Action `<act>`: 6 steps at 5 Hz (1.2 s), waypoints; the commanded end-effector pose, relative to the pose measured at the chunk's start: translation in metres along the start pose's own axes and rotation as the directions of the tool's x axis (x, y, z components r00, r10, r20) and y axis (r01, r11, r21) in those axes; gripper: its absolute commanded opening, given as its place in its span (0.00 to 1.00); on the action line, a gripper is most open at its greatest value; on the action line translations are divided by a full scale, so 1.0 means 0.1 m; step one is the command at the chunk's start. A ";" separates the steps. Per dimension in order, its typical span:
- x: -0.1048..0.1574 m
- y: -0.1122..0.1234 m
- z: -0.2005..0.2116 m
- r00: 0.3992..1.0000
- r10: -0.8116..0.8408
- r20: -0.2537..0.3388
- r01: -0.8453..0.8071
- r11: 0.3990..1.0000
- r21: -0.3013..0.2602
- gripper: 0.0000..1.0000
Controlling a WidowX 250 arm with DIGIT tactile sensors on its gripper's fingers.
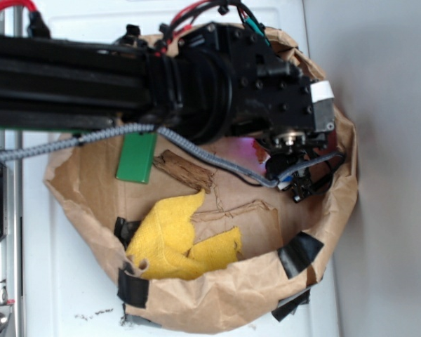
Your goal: Grab the shell.
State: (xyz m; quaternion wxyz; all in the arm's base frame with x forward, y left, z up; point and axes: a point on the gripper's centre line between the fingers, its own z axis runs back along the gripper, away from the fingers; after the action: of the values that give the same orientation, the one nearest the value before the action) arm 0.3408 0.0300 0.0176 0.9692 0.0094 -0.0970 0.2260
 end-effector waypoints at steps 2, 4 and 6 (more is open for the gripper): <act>-0.17 0.04 0.57 0.983 -0.164 0.085 0.174 0.977 -0.125 0.00; -0.36 0.19 1.26 0.959 -0.284 0.024 0.284 0.945 -0.165 0.00; -0.64 0.44 1.63 0.927 -0.374 0.007 0.373 0.924 -0.085 0.00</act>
State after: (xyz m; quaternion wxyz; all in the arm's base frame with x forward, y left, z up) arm 0.2333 0.0231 0.1527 0.9961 -0.0126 -0.0805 0.0330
